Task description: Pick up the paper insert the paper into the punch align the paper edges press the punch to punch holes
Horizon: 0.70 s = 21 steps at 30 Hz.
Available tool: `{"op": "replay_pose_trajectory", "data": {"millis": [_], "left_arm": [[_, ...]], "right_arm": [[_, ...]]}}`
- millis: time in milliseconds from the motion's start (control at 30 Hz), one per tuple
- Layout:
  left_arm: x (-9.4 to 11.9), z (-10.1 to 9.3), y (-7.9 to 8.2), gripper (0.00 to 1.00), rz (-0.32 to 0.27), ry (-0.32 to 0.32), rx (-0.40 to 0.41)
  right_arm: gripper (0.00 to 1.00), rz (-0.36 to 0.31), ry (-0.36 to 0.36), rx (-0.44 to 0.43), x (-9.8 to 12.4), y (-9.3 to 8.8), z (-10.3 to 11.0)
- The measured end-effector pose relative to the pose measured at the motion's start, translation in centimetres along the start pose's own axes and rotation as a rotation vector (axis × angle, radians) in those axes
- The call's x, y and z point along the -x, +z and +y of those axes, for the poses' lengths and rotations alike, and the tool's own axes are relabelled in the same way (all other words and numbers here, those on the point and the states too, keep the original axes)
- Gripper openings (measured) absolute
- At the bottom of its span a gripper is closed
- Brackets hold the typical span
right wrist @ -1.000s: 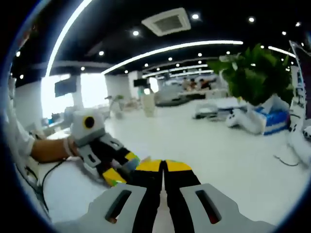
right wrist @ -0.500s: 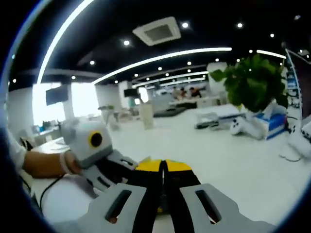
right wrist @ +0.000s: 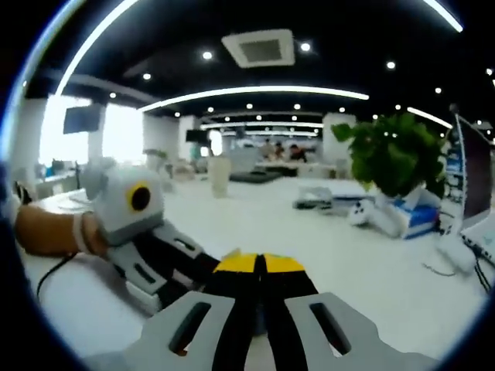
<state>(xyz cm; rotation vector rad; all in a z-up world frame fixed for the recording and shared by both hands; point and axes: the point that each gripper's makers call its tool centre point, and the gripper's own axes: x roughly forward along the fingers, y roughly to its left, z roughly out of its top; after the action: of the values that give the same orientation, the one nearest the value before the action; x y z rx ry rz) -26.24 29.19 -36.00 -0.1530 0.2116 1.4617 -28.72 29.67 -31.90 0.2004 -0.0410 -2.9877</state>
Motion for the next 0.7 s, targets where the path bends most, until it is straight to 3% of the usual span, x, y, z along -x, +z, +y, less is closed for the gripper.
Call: {"op": "replay_pose_trajectory", "data": {"millis": [267, 300, 333, 367, 700], "left_arm": [[0.0, 0.0, 0.0, 0.24, 0.001, -0.003, -0.007], [0.0, 0.0, 0.0, 0.24, 0.0, -0.003, -0.007], [0.0, 0.0, 0.0, 0.23, 0.001, -0.003, -0.004], [0.0, 0.1, 0.0, 0.23, 0.0, -0.002, 0.007], [0.4, 0.0, 0.0, 0.24, 0.001, -0.002, 0.006]], "right_arm": [[0.02, 0.034, -0.018, -0.12, 0.0, -1.7, -1.0], [0.02, 0.091, -0.039, -0.123, 0.0, -3.0, -1.3], [0.02, 0.043, 0.008, -0.135, -0.7, -2.5, -0.6], [0.02, 0.081, -0.02, -0.151, -0.6, -3.0, -1.2], [0.03, 0.045, -0.003, -0.177, -0.2, -2.4, -1.0]]}}
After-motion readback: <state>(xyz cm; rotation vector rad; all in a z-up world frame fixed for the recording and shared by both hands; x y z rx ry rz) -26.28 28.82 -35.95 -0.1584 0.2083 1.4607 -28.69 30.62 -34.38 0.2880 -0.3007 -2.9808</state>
